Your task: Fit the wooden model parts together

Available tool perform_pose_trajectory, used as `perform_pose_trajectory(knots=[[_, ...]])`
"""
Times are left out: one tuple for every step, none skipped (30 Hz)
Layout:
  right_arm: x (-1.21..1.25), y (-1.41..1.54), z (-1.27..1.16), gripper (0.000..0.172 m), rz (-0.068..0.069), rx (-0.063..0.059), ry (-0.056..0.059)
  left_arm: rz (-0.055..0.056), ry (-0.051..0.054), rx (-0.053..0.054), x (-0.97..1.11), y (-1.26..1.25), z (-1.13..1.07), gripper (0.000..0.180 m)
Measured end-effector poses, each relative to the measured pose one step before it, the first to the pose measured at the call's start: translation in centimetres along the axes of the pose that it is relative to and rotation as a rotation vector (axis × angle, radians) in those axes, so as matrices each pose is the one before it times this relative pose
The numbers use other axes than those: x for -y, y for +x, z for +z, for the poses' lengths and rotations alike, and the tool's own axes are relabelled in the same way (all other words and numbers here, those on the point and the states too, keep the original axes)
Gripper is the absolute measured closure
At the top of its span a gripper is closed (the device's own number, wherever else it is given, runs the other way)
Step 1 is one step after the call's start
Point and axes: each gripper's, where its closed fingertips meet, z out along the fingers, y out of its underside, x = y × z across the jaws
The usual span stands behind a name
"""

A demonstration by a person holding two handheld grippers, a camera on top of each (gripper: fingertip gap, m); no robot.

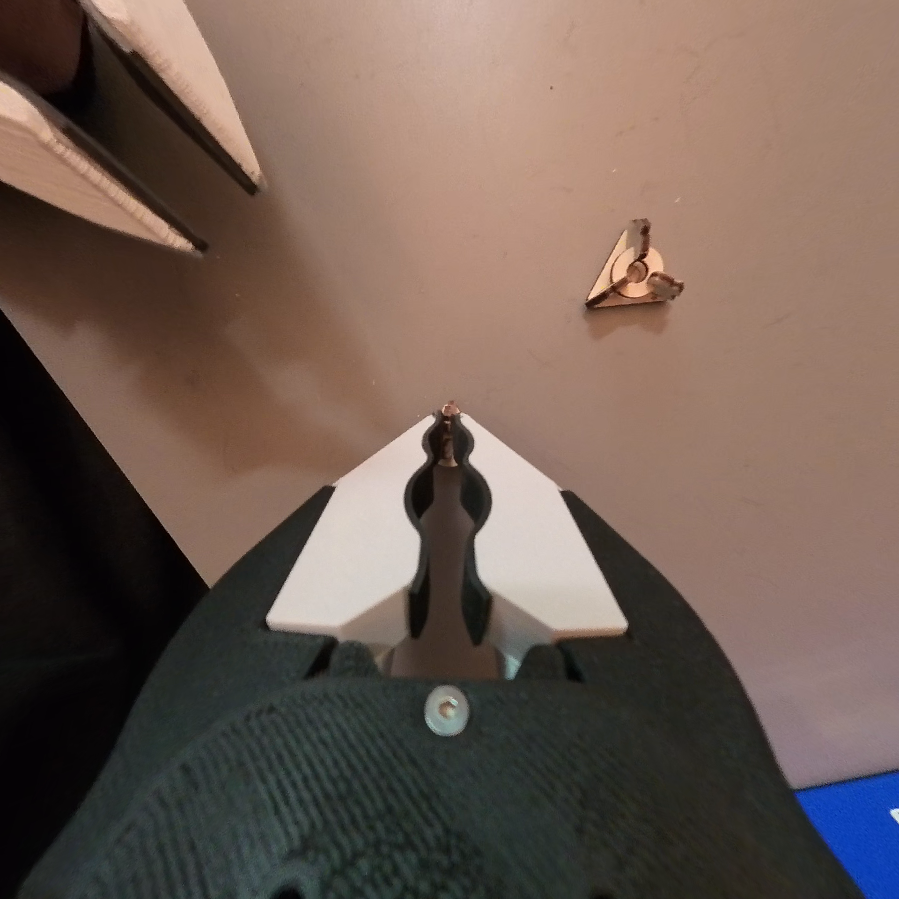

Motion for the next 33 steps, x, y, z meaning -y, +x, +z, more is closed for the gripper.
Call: perform_pose_trajectory(knots=[[-0.008, -0.007, -0.003, 0.170, -0.0020, 0.0000, -0.0010, -0.0006, -0.0001, -0.0002, 0.003, -0.007, -0.003, 0.169], [-0.011, -0.001, 0.007, 0.170, -0.0032, -0.0006, -0.0015, -0.0006, -0.0002, 0.0001, 0.000, -0.005, 0.004, 0.169], [-0.019, -0.004, 0.001, 0.170, -0.0025, 0.0000, -0.0022, -0.0005, 0.0001, -0.0001, -0.008, -0.004, -0.006, 0.169], [-0.013, -0.003, 0.000, 0.170, -0.0022, 0.0011, -0.0027, -0.0005, 0.0001, 0.0000, 0.005, -0.004, 0.006, 0.169], [-0.018, 0.003, -0.004, 0.170, -0.0023, 0.0022, -0.0026, -0.0007, -0.0002, -0.0002, 0.001, -0.006, -0.004, 0.169], [-0.011, -0.011, 0.006, 0.170, -0.0011, 0.0040, -0.0028, -0.0006, -0.0001, -0.0004, -0.011, 0.007, 0.001, 0.169], [-0.010, -0.001, 0.002, 0.170, 0.0004, 0.0047, -0.0031, -0.0004, 0.0001, 0.0001, 0.005, -0.012, -0.001, 0.169], [-0.026, -0.007, -0.001, 0.170, -0.0011, 0.0030, -0.0038, -0.0002, 0.0000, -0.0001, 0.000, 0.002, 0.000, 0.169], [-0.018, -0.004, 0.000, 0.169, -0.0033, 0.0006, -0.0062, -0.0009, -0.0002, -0.0001, -0.012, 0.006, 0.000, 0.169], [-0.030, -0.020, 0.008, 0.170, -0.0083, -0.0017, -0.0093, -0.0040, 0.0014, -0.0015, 0.002, -0.007, 0.000, 0.169], [-0.017, -0.012, 0.004, 0.170, -0.0145, -0.0052, -0.0106, -0.0030, 0.0011, -0.0014, 0.014, -0.006, -0.020, 0.169], [-0.010, -0.022, 0.001, 0.170, -0.0178, -0.0065, -0.0127, -0.0028, 0.0014, -0.0003, 0.009, -0.026, -0.016, 0.169], [-0.020, -0.033, 0.003, 0.170, -0.0154, -0.0039, -0.0151, -0.0024, 0.0015, -0.0008, 0.016, -0.006, -0.015, 0.169], [-0.005, -0.013, 0.001, 0.170, -0.0108, -0.0018, -0.0135, -0.0014, 0.0005, -0.0007, 0.001, -0.002, -0.006, 0.169], [0.024, -0.001, 0.004, 0.170, -0.0080, -0.0002, -0.0100, -0.0004, -0.0006, -0.0003, -0.005, 0.005, 0.010, 0.169], [0.011, 0.014, 0.000, 0.170, -0.0075, 0.0015, -0.0091, 0.0003, -0.0003, 0.0000, -0.005, 0.004, 0.006, 0.169], [-0.008, 0.007, 0.006, 0.170, -0.0058, 0.0028, -0.0084, 0.0003, 0.0001, 0.0002, 0.001, -0.005, 0.001, 0.169], [-0.011, -0.012, -0.008, 0.170, -0.0026, 0.0048, -0.0082, 0.0000, 0.0003, -0.0002, 0.002, 0.005, -0.011, 0.169], [-0.021, -0.102, -0.026, 0.170, -0.0004, 0.0087, -0.0070, -0.0003, 0.0007, 0.0001, 0.007, 0.003, -0.009, 0.169], [0.112, -0.127, -0.110, 0.171, 0.0004, 0.0063, 0.0020, -0.0013, 0.0008, 0.0029, 0.003, -0.052, -0.017, 0.169], [0.252, -0.103, -0.231, 0.170, -0.0013, 0.0014, 0.0115, -0.0071, -0.0008, 0.0134, -0.015, -0.240, -0.019, 0.169], [0.404, -0.158, -0.334, 0.171, -0.0054, 0.0019, 0.0199, -0.0141, -0.0015, 0.0176, -0.037, -0.367, -0.061, 0.170], [0.512, -0.268, -0.399, 0.170, -0.0096, 0.0060, 0.0272, -0.0206, 0.0047, 0.0126, 0.037, -0.374, -0.084, 0.173], [0.521, -0.410, -0.399, 0.170, -0.0138, 0.0116, 0.0267, -0.0219, 0.0077, -0.0020, 0.075, -0.200, -0.094, 0.173], [0.491, -0.521, -0.378, 0.170, -0.0224, 0.0151, 0.0240, -0.0219, 0.0067, -0.0137, 0.060, -0.021, -0.079, 0.173], [0.479, -0.537, -0.367, 0.170, -0.0317, 0.0126, 0.0229, -0.0211, 0.0023, -0.0173, 0.004, 0.071, -0.026, 0.171], [0.472, -0.481, -0.363, 0.170, -0.0373, 0.0070, 0.0221, -0.0154, -0.0009, -0.0170, -0.036, 0.137, 0.029, 0.170], [0.492, -0.436, -0.366, 0.170, -0.0415, 0.0028, 0.0237, -0.0071, -0.0043, -0.0173, -0.078, 0.218, 0.065, 0.168], [0.500, -0.381, -0.376, 0.170, -0.0388, 0.0004, 0.0243, -0.0001, -0.0063, -0.0185, -0.107, 0.301, 0.093, 0.166], [0.481, -0.358, -0.361, 0.171, -0.0312, 0.0019, 0.0230, 0.0029, -0.0076, -0.0192, -0.134, 0.343, 0.130, 0.165], [0.492, -0.314, -0.353, 0.171, -0.0211, 0.0042, 0.0232, 0.0031, -0.0100, -0.0215, -0.153, 0.381, 0.157, 0.163], [0.445, -0.261, -0.323, 0.170, -0.0106, 0.0057, 0.0207, 0.0048, -0.0103, -0.0302, -0.156, 0.513, 0.160, 0.160], [0.338, -0.224, -0.264, 0.171, -0.0022, 0.0091, 0.0150, 0.0035, -0.0070, -0.0309, -0.131, 0.520, 0.154, 0.159]])
